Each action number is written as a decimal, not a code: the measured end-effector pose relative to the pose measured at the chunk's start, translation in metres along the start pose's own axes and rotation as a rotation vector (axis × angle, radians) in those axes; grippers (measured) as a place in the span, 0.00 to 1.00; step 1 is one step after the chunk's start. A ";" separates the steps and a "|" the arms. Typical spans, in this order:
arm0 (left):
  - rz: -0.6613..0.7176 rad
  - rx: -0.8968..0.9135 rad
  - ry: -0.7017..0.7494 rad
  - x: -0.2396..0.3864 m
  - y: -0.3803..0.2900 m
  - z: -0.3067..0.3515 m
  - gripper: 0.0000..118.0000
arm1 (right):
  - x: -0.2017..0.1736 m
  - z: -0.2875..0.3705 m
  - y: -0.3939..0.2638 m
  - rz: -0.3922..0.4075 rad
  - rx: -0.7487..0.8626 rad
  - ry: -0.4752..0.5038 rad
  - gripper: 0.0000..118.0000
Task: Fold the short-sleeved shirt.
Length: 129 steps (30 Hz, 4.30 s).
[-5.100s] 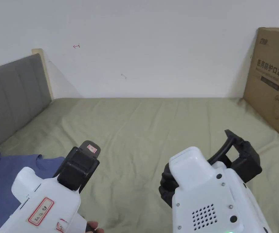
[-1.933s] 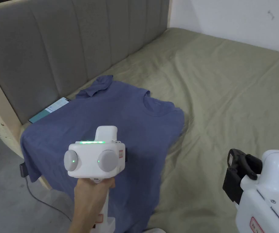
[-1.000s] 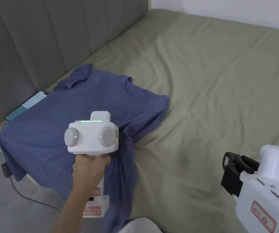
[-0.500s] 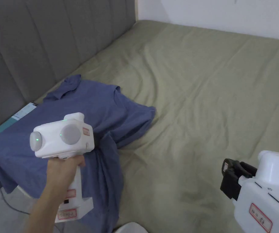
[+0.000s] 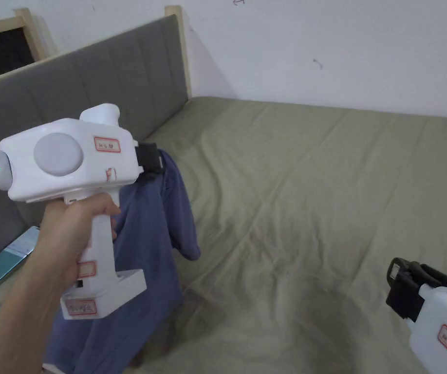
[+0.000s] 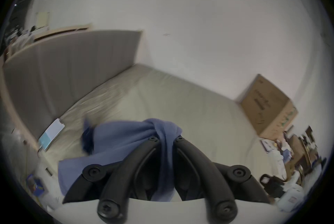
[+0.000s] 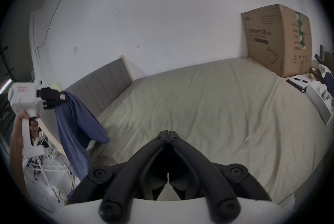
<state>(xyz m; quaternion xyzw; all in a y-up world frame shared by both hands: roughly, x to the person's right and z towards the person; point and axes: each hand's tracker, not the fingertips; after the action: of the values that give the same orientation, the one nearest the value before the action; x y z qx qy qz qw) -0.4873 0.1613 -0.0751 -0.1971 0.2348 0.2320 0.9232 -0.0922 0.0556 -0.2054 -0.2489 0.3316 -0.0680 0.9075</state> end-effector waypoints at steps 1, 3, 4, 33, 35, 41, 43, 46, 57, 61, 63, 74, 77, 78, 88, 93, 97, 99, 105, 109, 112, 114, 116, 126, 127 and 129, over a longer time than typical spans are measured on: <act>-0.026 0.004 -0.061 0.023 0.006 0.002 0.05 | 0.007 0.006 0.004 -0.010 0.013 -0.009 0.00; -0.097 0.014 -0.172 0.071 0.013 0.007 0.05 | 0.021 0.018 0.012 -0.036 0.047 -0.039 0.00; -0.150 0.016 -0.220 0.095 0.015 0.006 0.05 | 0.028 0.025 0.016 -0.045 0.064 -0.051 0.00; -0.185 -0.729 -0.447 0.234 -0.303 -0.158 0.69 | 0.158 0.056 0.005 -0.208 0.022 -0.354 0.00; -0.136 -0.670 -0.490 0.231 -0.288 -0.148 1.00 | 0.151 0.053 0.006 -0.195 0.016 -0.342 0.00; -0.043 -0.538 -0.437 0.177 -0.226 -0.107 0.94 | 0.133 0.040 0.006 -0.164 -0.012 -0.286 0.00; -0.015 -0.495 -0.373 0.139 -0.214 -0.098 0.50 | 0.130 0.032 0.003 -0.155 -0.024 -0.267 0.00; 0.003 -0.467 -0.151 0.081 -0.209 -0.096 0.03 | 0.121 0.021 -0.001 -0.143 -0.047 -0.250 0.00; 0.048 -0.492 -0.085 0.021 -0.220 -0.107 0.00 | 0.090 -0.008 -0.013 -0.093 -0.117 -0.212 0.00; 0.020 -0.490 -0.093 0.040 -0.212 -0.126 0.51 | 0.085 -0.014 -0.014 -0.072 -0.136 -0.210 0.00; -0.041 -0.509 -0.076 0.051 -0.213 -0.135 0.87 | 0.087 -0.018 -0.016 -0.071 -0.146 -0.209 0.00; -0.213 -0.585 -0.049 0.068 -0.264 -0.139 0.77 | 0.098 -0.029 -0.024 -0.089 -0.182 -0.214 0.00; -0.304 -0.575 0.046 0.081 -0.267 -0.139 0.49 | 0.100 -0.032 -0.025 -0.095 -0.187 -0.214 0.00; -0.357 -0.553 0.076 0.083 -0.272 -0.139 0.44 | 0.100 -0.032 -0.025 -0.097 -0.187 -0.215 0.00; -0.350 -0.532 0.072 0.086 -0.259 -0.126 0.00 | 0.103 -0.065 0.013 -0.030 -0.227 -0.135 0.00; -0.310 -0.487 0.032 0.087 -0.242 -0.104 0.00 | 0.113 -0.140 0.050 0.172 -0.313 -0.059 0.00; -0.309 -0.480 -0.004 0.091 -0.235 -0.091 0.00 | 0.100 -0.209 0.076 0.307 -0.460 0.034 0.38; -0.284 -0.478 -0.029 0.091 -0.233 -0.089 0.00 | 0.094 -0.251 0.078 0.374 -0.535 0.054 0.91; -0.268 -0.502 -0.028 0.089 -0.236 -0.092 0.00 | 0.076 -0.345 0.059 0.508 -0.690 0.022 0.87; -0.247 -0.518 -0.031 0.084 -0.239 -0.095 0.00 | 0.067 -0.375 0.028 0.602 -0.858 -0.037 0.62; -0.237 -0.524 -0.025 0.083 -0.240 -0.094 0.00 | 0.057 -0.361 0.020 0.597 -0.797 -0.057 0.57; -0.244 -0.527 -0.026 0.084 -0.239 -0.093 0.00 | 0.052 -0.354 0.020 0.619 -0.782 -0.015 0.30; -0.256 -0.521 -0.023 0.086 -0.238 -0.090 0.00 | 0.055 -0.359 0.026 0.619 -0.776 -0.041 0.05; -0.286 -0.425 0.001 0.088 -0.203 -0.058 0.00 | 0.094 -0.280 0.138 0.327 -0.577 -0.070 0.05; -0.276 -0.397 -0.003 0.086 -0.193 -0.054 0.00 | 0.097 -0.260 0.157 0.297 -0.538 -0.059 0.05; -0.256 -0.347 0.014 0.082 -0.171 -0.047 0.00 | 0.108 -0.226 0.193 0.234 -0.462 -0.075 0.05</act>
<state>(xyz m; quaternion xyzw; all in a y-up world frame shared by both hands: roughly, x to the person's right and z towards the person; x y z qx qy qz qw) -0.3501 0.0273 -0.1128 -0.3828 0.1709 0.1484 0.8957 -0.1605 0.0997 -0.5107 -0.4120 0.3308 0.1242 0.8399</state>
